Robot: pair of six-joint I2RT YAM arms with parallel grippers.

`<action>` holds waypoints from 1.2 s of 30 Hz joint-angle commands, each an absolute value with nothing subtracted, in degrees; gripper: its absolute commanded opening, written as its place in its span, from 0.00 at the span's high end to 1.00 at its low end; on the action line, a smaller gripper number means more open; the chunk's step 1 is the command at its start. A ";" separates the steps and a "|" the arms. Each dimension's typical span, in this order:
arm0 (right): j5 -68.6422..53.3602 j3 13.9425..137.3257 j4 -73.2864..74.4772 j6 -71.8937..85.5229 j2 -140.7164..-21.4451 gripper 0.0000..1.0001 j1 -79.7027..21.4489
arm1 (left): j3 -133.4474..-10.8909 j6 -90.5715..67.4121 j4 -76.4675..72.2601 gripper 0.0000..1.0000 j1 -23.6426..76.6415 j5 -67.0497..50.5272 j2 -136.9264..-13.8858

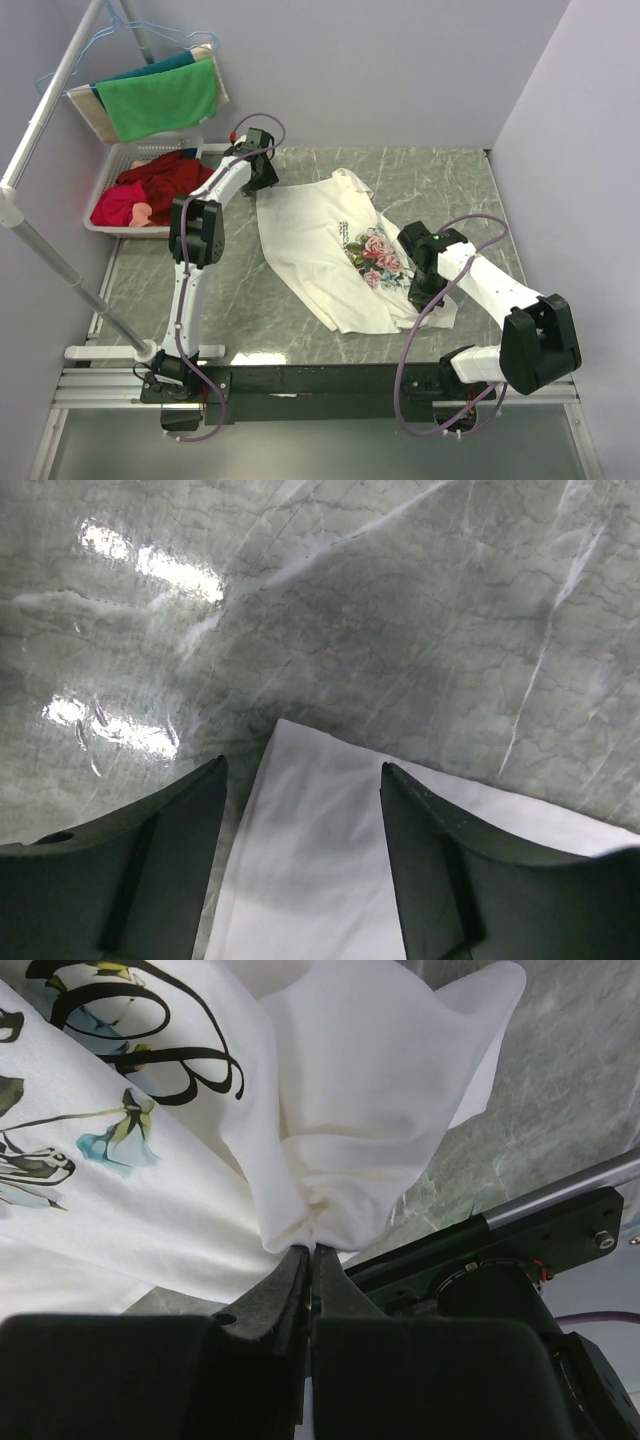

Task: Fold and stack the t-shirts
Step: Flatten the tshirt out

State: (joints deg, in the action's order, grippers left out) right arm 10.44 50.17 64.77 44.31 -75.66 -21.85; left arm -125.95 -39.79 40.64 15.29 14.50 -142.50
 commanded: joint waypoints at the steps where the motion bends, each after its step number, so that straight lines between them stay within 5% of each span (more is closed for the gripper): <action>1: 10.20 50.01 66.62 45.35 -73.83 1.00 -21.53 | -126.03 -40.78 41.14 0.34 15.12 13.63 -143.08; 7: 10.37 50.01 66.97 45.97 -72.86 1.00 -21.53 | -127.35 -39.73 40.34 0.61 15.20 11.34 -144.31; 14: 10.28 50.01 66.45 46.49 -72.07 1.00 -21.62 | -130.34 -37.01 43.85 0.53 15.99 14.41 -146.86; 22: 10.28 49.75 66.27 46.41 -71.63 1.00 -21.53 | -130.70 -37.00 48.60 0.65 17.05 18.81 -148.27; 28: 10.81 49.83 66.10 46.32 -71.37 1.00 -21.53 | -129.73 -36.56 49.66 0.83 17.05 19.16 -147.40; 30: 11.33 50.27 66.18 46.40 -71.28 1.00 -21.53 | -129.46 -36.47 49.57 0.98 17.05 19.16 -147.04; 33: 15.36 52.98 66.88 46.67 -70.40 0.72 -21.62 | -127.97 -36.39 49.13 0.99 17.14 20.12 -144.85; 34: 17.03 54.39 67.41 46.76 -69.79 0.52 -21.62 | -127.53 -36.39 49.04 0.99 17.05 20.39 -143.19; 36: 21.17 59.03 67.85 47.11 -69.61 0.41 -21.62 | -126.48 -36.21 49.30 0.99 17.14 21.97 -141.51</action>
State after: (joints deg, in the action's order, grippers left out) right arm 12.95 51.31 65.91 46.28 -72.16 -21.87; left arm -129.64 -36.97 44.05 16.88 20.05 -145.03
